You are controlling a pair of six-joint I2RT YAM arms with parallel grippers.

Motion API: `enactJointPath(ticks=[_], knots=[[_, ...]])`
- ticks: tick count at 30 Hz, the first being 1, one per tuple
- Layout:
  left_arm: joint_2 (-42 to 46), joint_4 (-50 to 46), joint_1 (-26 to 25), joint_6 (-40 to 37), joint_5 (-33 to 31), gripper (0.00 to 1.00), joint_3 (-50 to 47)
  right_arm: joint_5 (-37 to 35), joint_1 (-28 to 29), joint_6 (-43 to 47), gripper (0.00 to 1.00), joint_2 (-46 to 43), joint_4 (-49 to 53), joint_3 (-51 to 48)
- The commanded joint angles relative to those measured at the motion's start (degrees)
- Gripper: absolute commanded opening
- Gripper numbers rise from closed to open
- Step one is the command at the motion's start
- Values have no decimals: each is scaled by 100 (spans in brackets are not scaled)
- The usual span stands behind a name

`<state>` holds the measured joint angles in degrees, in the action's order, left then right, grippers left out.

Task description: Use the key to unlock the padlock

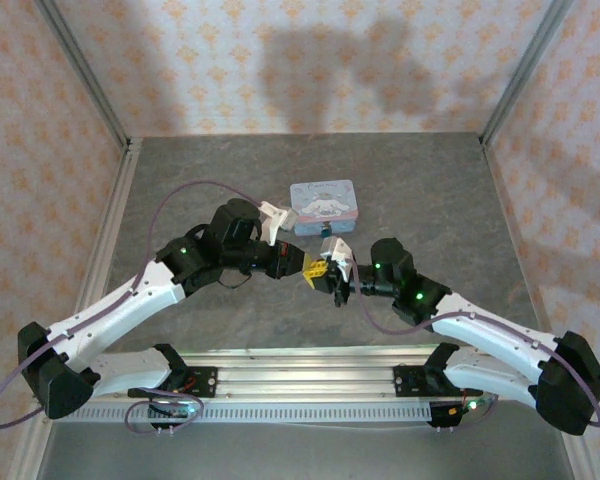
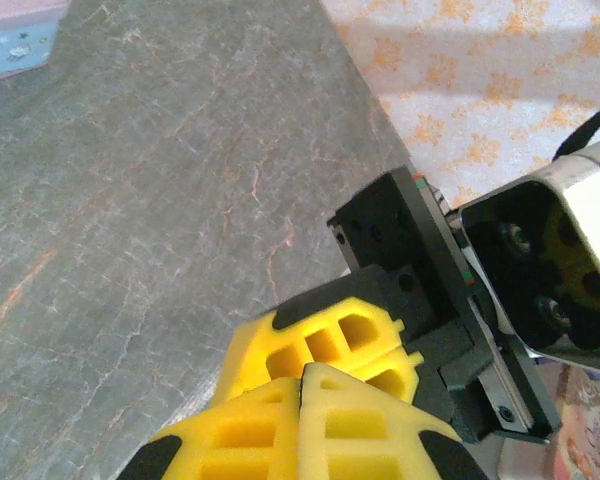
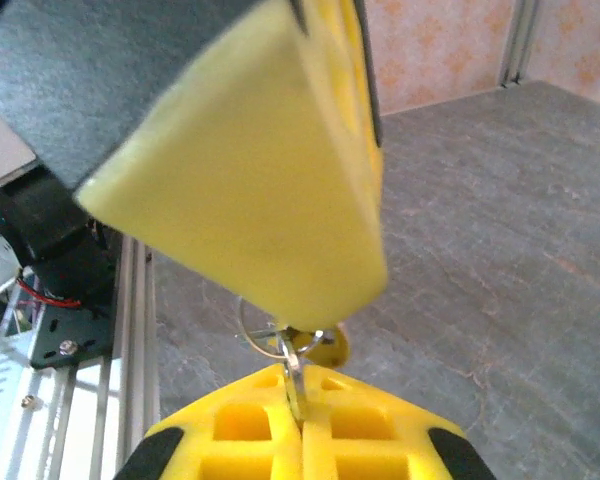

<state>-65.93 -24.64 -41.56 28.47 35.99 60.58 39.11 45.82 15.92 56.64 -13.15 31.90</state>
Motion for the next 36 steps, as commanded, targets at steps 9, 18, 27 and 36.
enactJointPath(ticks=[9, 18, 27, 36], knots=[[338, 3, 115, -295, -29, 17, -251, 31, 1, 387, 0, -250, 1209, 629], [1173, 302, 117, -1777, -131, 51, -731, 574, 4, 1248, 0, 260, 4090, 2109], [1572, 1148, 113, -2803, 755, 55, -1206, 835, -2, 1517, 0, 446, 5021, 2724], [841, 1257, -146, -2742, 1195, 47, -863, 1006, 1, 1441, 0, 531, 4932, 2751]])
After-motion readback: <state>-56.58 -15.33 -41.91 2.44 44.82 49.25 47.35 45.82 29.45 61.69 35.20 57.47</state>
